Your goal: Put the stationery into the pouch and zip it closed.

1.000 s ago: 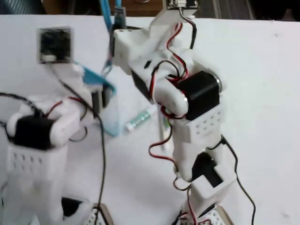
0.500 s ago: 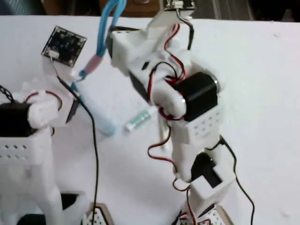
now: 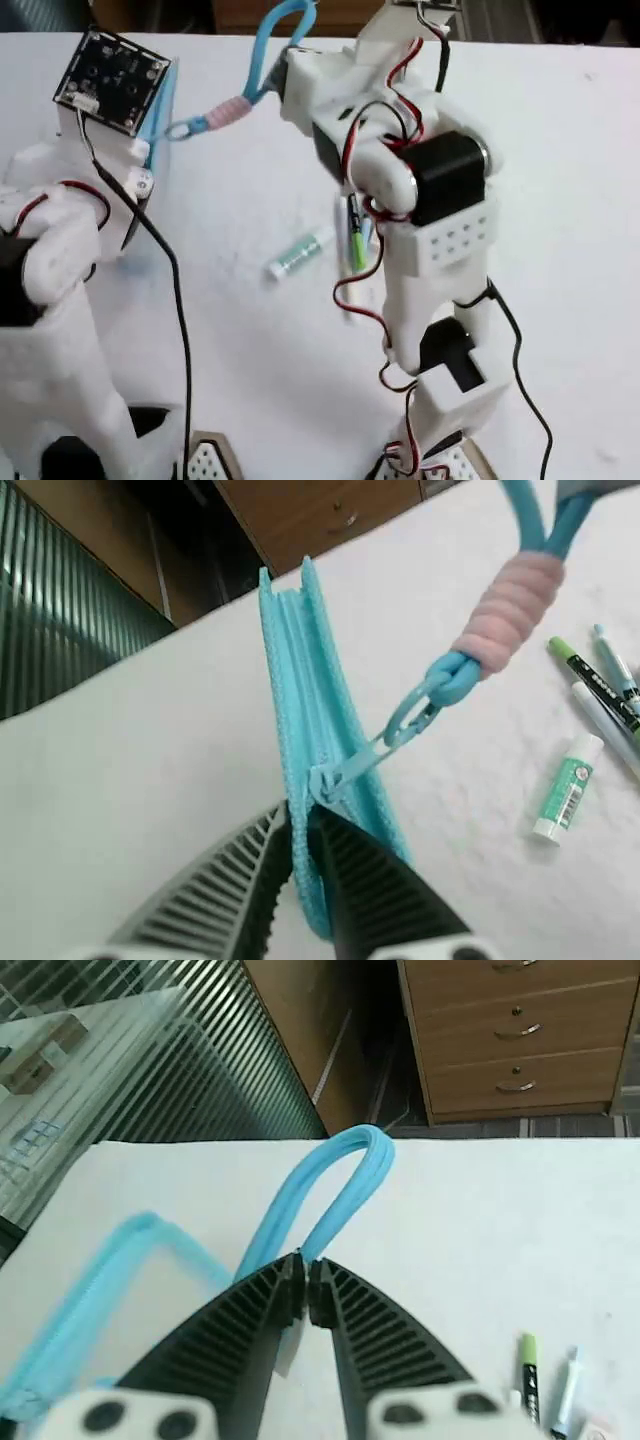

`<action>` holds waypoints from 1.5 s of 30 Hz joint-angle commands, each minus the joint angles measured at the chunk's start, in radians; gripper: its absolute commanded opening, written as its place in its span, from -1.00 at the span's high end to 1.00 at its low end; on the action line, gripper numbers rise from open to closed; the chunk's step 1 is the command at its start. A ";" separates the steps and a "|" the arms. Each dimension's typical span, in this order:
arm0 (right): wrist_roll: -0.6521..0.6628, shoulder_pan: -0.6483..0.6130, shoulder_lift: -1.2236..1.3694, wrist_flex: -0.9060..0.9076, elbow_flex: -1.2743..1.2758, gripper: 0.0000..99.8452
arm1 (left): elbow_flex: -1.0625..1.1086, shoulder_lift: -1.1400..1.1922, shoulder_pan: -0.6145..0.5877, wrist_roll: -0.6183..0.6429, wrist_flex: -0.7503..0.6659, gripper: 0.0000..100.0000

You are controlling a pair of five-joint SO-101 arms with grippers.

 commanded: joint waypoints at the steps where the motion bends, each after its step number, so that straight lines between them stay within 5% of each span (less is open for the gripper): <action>1: 0.003 0.007 0.012 0.015 0.069 0.97 | -0.071 -0.001 -0.001 -0.018 0.002 0.95; 15: 0.034 -0.015 0.194 -0.041 0.180 0.97 | 0.425 -0.352 0.145 -0.017 -0.003 0.95; 28: 0.221 -0.018 0.239 0.122 0.201 0.96 | 0.434 -0.275 -0.030 0.028 -0.008 0.95; 37: 0.471 -0.054 -0.082 0.122 0.493 0.62 | 0.427 -0.203 -0.031 0.196 -0.048 0.95; 45: 0.652 -0.143 -0.515 0.079 1.060 0.60 | 0.446 -0.208 -0.031 0.199 -0.084 0.95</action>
